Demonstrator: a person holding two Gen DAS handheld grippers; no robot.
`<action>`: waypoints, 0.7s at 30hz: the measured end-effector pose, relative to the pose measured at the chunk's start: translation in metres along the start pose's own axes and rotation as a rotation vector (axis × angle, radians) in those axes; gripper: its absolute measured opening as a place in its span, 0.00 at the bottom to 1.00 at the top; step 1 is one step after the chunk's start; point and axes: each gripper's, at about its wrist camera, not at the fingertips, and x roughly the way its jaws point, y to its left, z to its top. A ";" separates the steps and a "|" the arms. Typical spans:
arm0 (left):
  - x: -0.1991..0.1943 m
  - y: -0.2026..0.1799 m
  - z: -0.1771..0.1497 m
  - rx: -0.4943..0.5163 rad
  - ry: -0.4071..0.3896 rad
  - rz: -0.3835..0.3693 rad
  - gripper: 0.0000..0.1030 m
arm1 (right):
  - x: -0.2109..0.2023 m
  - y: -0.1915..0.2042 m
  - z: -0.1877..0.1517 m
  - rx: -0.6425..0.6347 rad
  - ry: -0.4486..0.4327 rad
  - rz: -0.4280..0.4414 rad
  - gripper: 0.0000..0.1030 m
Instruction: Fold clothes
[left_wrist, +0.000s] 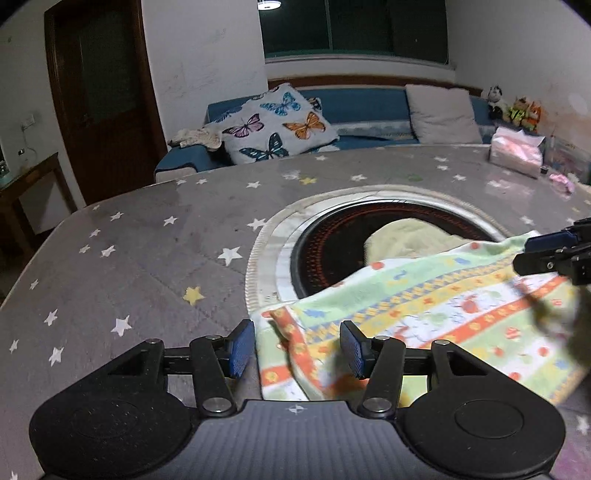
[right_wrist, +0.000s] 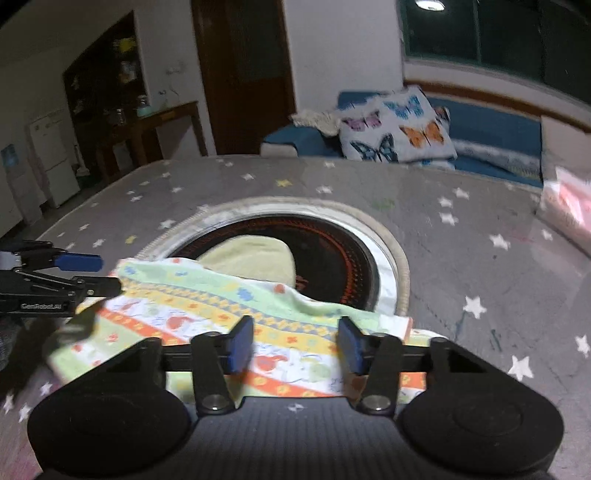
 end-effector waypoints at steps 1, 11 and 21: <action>0.004 0.002 0.002 -0.003 0.006 0.009 0.53 | 0.004 -0.004 0.000 0.018 0.007 -0.006 0.32; 0.013 -0.006 0.024 0.002 -0.011 -0.006 0.55 | 0.017 -0.005 0.015 0.051 -0.006 0.007 0.18; 0.041 -0.022 0.043 0.034 0.027 -0.011 0.58 | 0.048 0.014 0.021 0.000 0.047 0.033 0.20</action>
